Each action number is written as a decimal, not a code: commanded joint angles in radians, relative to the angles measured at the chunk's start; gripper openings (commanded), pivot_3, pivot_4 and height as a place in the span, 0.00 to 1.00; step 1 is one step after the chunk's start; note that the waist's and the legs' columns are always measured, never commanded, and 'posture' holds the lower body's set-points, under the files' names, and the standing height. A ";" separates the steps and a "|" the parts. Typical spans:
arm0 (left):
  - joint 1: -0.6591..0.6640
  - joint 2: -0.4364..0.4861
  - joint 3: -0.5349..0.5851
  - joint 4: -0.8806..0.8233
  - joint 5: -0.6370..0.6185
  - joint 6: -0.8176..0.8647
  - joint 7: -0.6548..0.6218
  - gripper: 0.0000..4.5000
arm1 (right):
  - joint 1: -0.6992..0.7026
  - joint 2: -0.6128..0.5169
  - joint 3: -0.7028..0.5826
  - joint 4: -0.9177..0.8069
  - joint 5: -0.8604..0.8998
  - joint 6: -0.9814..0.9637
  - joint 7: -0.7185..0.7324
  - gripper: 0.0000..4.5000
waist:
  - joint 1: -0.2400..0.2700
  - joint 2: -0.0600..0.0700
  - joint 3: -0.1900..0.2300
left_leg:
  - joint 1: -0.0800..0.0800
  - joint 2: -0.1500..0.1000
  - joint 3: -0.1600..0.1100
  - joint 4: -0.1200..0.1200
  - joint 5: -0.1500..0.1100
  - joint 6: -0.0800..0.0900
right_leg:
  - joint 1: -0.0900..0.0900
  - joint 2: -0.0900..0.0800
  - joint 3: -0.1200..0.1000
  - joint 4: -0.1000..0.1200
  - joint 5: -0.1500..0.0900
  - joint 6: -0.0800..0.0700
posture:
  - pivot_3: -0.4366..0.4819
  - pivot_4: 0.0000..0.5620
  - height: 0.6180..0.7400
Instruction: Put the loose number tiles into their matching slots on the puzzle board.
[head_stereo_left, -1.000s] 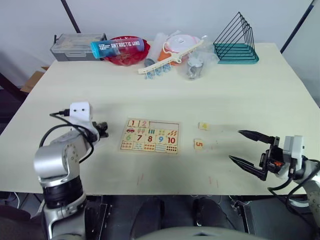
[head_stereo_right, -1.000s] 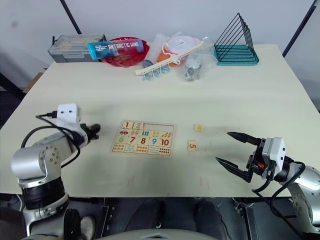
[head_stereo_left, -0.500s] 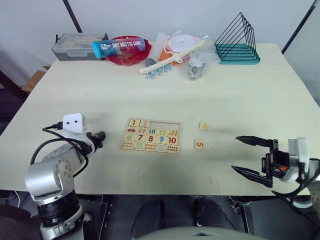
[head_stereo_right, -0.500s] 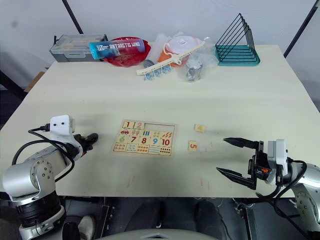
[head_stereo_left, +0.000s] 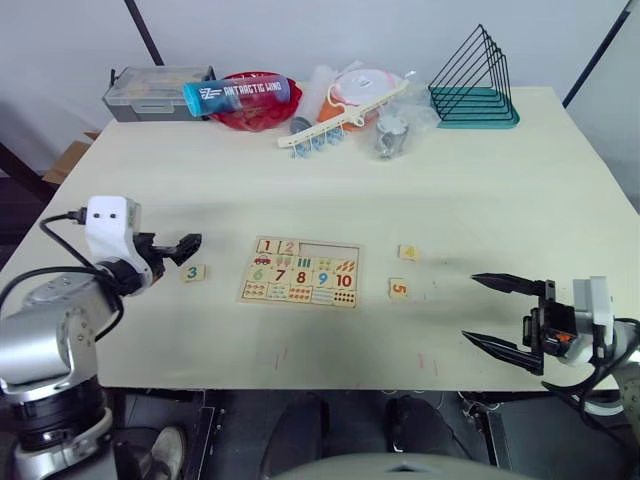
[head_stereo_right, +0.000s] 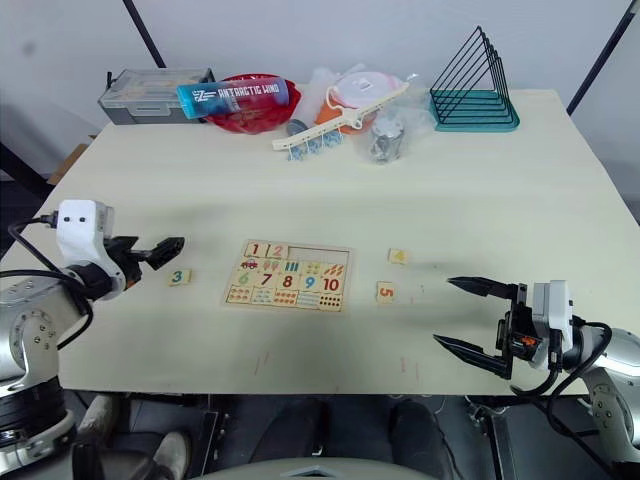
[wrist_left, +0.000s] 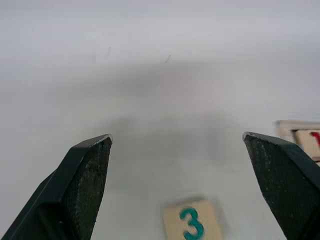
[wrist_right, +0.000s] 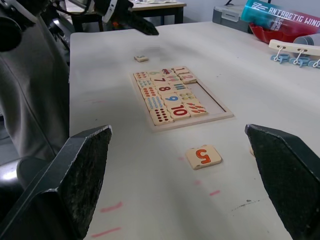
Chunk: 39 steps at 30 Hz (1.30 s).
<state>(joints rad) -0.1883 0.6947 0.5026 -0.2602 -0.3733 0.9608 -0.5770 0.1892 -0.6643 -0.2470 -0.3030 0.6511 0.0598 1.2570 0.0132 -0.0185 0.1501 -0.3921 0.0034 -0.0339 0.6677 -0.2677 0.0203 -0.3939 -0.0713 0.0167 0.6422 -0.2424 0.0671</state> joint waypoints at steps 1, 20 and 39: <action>0.020 0.079 -0.033 0.143 -0.011 -0.260 -0.231 0.98 | -0.005 0.010 -0.004 -0.031 0.004 -0.019 -0.015 1.00 | 0.000 0.000 0.000 | 0.000 0.000 0.000 0.000 0.000 0.000 | 0.000 0.000 0.000 0.000 -0.001 -0.002 | 0.48 0.27 1.00; -0.338 0.313 -0.430 1.238 0.244 -1.314 -1.031 0.98 | 0.010 0.035 0.001 -0.080 -0.012 -0.034 -0.080 1.00 | -0.001 0.000 0.000 | -0.002 0.000 0.005 0.000 0.000 0.001 | -0.001 0.001 -0.002 0.000 0.000 0.001 | 0.48 0.27 1.00; -0.458 0.266 -0.521 1.465 0.342 -1.464 -1.034 0.64 | 0.014 0.020 -0.003 -0.092 -0.007 -0.026 -0.090 1.00 | -0.001 0.003 -0.001 | -0.001 0.000 0.004 0.001 0.000 0.001 | 0.000 0.001 -0.003 0.002 0.000 0.001 | 0.48 0.27 1.00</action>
<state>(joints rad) -0.6600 0.9622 -0.0026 1.1808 -0.0639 -0.4896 -1.5824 0.2085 -0.6353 -0.2254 -0.3718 0.6277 0.0395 1.1686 0.0118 -0.0157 0.1487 -0.3927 0.0037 -0.0298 0.6686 -0.2680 0.0214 -0.3941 -0.0700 0.0142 0.6444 -0.2421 0.0683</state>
